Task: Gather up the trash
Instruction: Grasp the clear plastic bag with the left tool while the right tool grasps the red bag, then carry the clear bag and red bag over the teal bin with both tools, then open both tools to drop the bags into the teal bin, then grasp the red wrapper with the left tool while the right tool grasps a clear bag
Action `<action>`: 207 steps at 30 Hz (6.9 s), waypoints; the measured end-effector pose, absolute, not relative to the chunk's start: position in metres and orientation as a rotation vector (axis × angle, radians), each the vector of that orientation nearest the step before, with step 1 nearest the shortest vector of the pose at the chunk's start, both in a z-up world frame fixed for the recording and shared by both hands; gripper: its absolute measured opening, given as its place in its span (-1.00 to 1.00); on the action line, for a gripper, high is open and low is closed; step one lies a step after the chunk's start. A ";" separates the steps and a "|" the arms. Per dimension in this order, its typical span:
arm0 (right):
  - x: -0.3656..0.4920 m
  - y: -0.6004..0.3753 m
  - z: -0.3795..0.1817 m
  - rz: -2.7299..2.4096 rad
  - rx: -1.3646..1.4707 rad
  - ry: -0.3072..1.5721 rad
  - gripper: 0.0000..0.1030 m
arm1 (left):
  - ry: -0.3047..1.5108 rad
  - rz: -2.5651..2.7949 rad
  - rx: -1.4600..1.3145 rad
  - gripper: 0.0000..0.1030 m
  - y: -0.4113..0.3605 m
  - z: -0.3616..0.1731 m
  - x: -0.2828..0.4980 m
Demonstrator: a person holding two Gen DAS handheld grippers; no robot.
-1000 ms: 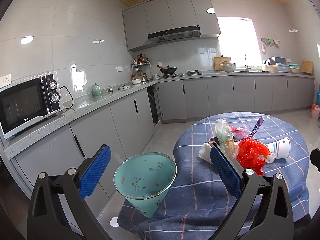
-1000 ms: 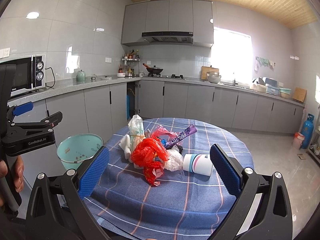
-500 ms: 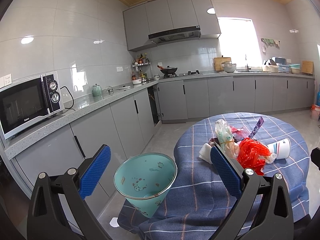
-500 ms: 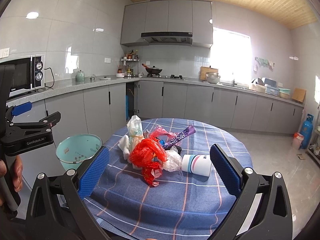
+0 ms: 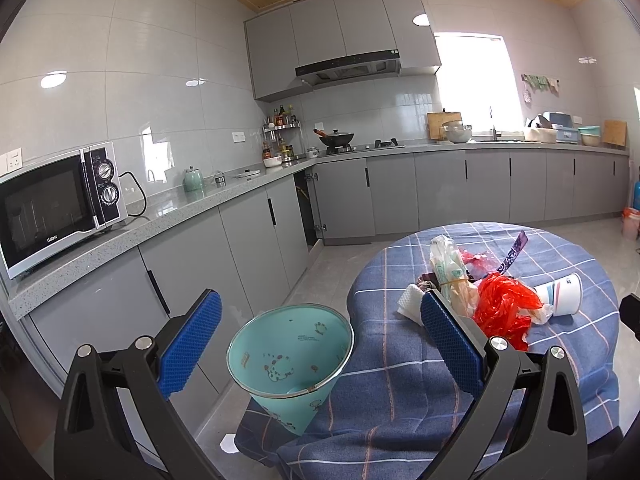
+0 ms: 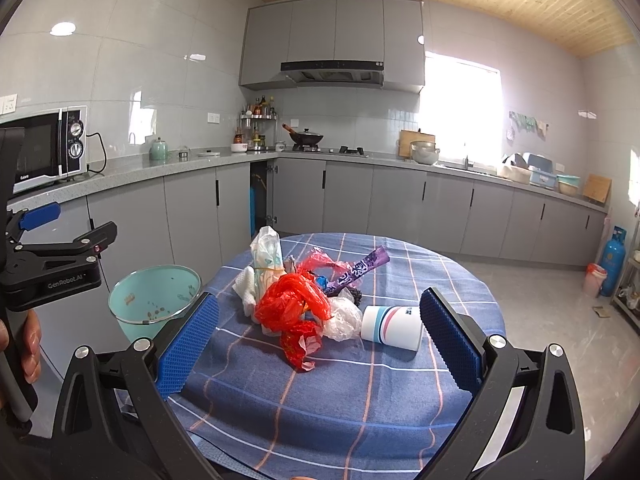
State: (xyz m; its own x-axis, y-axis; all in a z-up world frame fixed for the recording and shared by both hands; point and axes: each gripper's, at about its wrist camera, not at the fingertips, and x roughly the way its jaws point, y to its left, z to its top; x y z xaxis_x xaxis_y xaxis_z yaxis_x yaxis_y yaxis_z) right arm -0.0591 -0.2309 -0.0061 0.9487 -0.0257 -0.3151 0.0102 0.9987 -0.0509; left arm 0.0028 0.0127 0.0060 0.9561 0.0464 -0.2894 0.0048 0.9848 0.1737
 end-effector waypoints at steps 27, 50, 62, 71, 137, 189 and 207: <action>0.079 -0.251 -0.070 -0.039 -0.026 0.425 0.89 | 0.381 0.065 0.193 0.90 -0.021 -0.050 0.111; 0.105 -0.252 -0.067 0.210 0.110 0.485 -0.80 | 0.396 -0.085 0.153 0.90 -0.039 -0.051 0.154; 0.128 -0.285 -0.059 0.066 0.105 0.418 -0.80 | 0.450 -0.184 0.174 0.89 -0.096 -0.064 0.194; 0.137 -0.291 -0.065 0.073 0.114 0.419 -0.80 | 0.555 -0.335 0.121 -0.29 -0.107 -0.079 0.208; 0.201 -0.082 -0.027 0.478 -0.025 0.390 -0.80 | 0.396 0.154 0.097 -0.32 0.119 -0.020 0.157; 0.216 -0.042 -0.059 0.553 -0.056 0.473 -0.05 | 0.440 0.234 0.105 0.47 0.144 -0.039 0.169; 0.182 -0.122 -0.054 0.409 -0.028 0.467 0.07 | 0.450 0.153 0.188 0.71 0.083 -0.050 0.163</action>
State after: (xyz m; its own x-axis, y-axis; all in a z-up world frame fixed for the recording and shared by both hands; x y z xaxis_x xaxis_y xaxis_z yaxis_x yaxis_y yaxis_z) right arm 0.1819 -0.1221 -0.0543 0.8133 0.3770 -0.4432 -0.3894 0.9186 0.0667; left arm 0.1634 0.0827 -0.0497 0.8897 0.1874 -0.4162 -0.1048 0.9713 0.2133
